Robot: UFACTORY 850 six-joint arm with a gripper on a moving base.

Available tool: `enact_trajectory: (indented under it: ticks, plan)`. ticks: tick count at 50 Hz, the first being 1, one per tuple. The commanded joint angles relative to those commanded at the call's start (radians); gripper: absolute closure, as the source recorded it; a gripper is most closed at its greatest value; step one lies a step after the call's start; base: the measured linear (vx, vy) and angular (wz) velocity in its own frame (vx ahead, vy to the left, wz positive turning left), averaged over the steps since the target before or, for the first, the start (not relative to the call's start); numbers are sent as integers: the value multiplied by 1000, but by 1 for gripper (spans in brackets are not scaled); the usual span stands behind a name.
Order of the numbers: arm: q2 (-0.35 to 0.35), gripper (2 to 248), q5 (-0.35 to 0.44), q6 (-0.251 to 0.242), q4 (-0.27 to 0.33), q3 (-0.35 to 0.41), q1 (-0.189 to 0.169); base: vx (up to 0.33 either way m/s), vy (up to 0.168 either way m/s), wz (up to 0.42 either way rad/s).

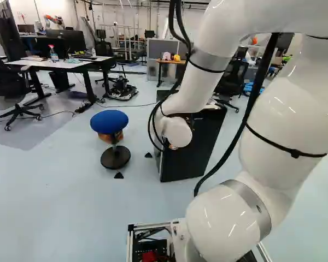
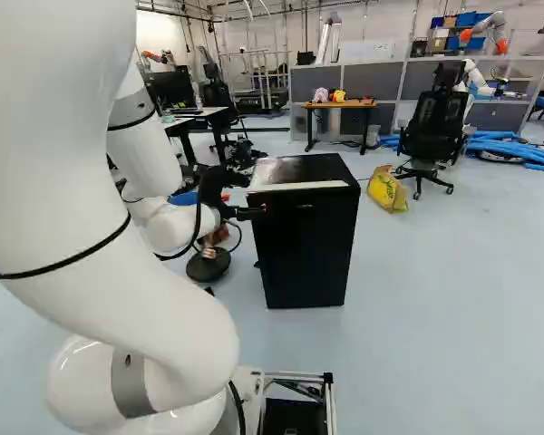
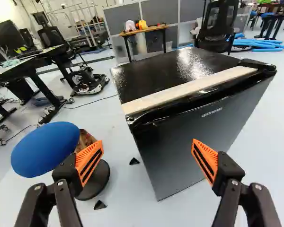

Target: Grab a drink from the fridge

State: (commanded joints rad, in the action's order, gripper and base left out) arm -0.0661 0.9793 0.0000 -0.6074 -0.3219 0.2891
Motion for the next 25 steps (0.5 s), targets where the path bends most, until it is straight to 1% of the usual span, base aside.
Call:
enact_trajectory:
  ticks: [5, 11, 25]
  plan:
    - [-18, 3, 9, 0, -28, -4, 0, 0, 0, 0]
    - [-43, 3, 19, 0, -46, -11, 1, 0, 0, 0]
    - [-116, 3, 23, 0, -50, -48, 3, 0, 0, 0]
